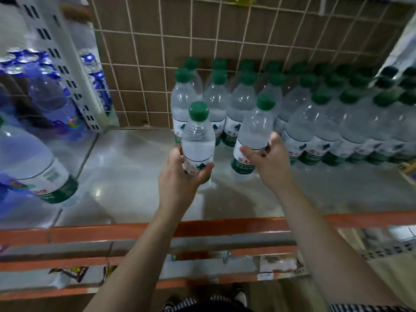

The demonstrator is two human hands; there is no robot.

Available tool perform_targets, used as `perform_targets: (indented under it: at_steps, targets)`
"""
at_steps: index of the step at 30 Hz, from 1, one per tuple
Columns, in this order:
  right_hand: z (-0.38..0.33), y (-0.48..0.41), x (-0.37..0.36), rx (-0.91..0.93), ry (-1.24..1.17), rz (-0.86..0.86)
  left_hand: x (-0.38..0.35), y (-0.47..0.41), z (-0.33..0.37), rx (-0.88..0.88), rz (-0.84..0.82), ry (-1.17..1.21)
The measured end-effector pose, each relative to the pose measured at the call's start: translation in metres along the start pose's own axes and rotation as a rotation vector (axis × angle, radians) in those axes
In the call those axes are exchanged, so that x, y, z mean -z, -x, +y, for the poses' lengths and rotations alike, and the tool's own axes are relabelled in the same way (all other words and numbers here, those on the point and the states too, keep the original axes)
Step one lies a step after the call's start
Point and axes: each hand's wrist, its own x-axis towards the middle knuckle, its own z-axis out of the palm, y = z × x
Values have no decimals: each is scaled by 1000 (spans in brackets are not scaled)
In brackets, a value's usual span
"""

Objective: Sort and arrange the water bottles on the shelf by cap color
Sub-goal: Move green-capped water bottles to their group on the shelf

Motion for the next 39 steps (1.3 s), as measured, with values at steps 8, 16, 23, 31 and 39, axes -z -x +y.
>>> perform_targets:
  at_steps: [8, 16, 23, 31, 39]
  targets:
    - [14, -12, 29, 46, 91, 20, -39, -3, 26, -25, -4, 35]
    - [20, 6, 13, 33, 430, 192, -46, -1, 27, -15, 18, 29]
    - [26, -10, 22, 90, 538, 197, -47, -3, 29, -19, 3, 28]
    - [26, -12, 21, 90, 573, 260, -49, -3, 25, -39, 4, 23]
    - [34, -10, 21, 69, 495, 188, -49, -16, 25, -42, -39, 42]
